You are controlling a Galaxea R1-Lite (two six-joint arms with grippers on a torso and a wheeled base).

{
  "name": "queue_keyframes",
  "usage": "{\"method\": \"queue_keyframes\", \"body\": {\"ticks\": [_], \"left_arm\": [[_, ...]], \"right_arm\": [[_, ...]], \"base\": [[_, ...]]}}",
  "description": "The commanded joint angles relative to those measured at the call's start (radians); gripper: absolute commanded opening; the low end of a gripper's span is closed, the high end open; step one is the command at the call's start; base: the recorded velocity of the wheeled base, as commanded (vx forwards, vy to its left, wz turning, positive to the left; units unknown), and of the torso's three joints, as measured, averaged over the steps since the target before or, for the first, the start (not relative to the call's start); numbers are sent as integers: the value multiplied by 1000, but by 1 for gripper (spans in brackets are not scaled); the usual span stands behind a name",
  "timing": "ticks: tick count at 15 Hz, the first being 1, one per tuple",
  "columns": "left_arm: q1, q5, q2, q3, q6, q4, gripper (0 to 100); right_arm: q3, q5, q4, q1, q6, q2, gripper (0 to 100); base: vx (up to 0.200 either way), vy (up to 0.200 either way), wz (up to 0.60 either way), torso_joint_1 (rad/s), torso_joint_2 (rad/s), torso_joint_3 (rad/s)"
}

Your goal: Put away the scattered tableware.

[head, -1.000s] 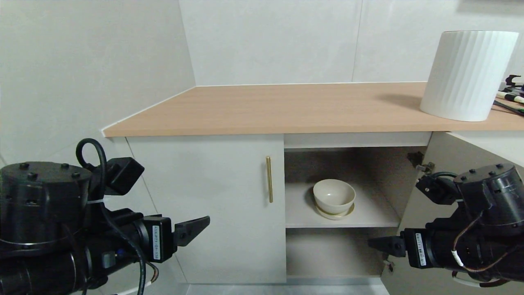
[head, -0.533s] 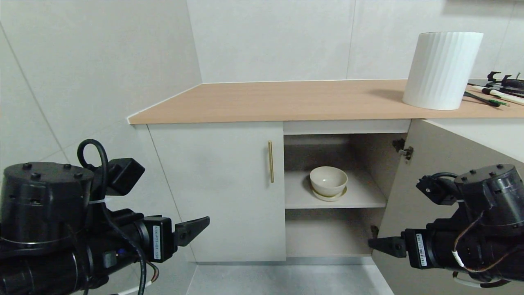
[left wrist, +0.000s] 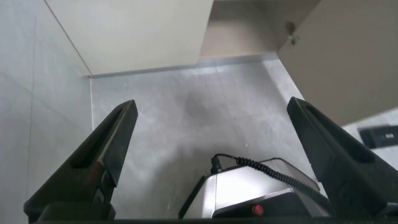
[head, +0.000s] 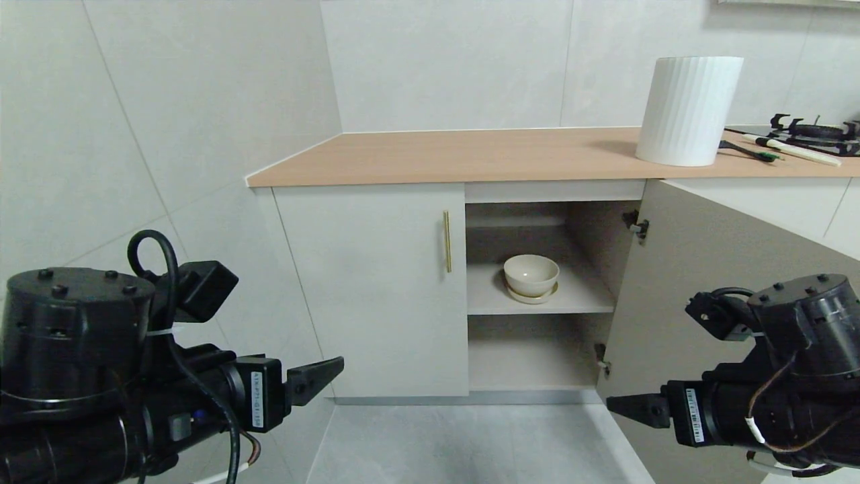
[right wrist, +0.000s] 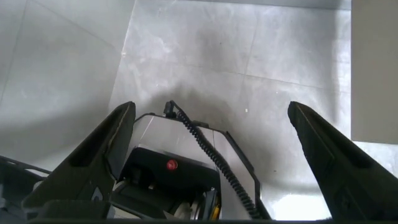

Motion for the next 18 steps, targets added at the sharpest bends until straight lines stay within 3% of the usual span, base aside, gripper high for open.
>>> {"method": "queue_keyframes", "body": {"ticks": [1,8,18], "left_arm": [[0,1,3,0,-1,0,100],[1,2,1,0,-1,-2,100],[1,2,3,0,-1,-2,100]], "right_arm": [[5,0,0,0,0,-34,100],[16,10,81,2,-16,-177,100],[27,0,198,0,-42,-180,100]], "base": [[0,0,0,0,0,0],[0,0,0,0,0,0],[0,-200,0,2,3,2]]}}
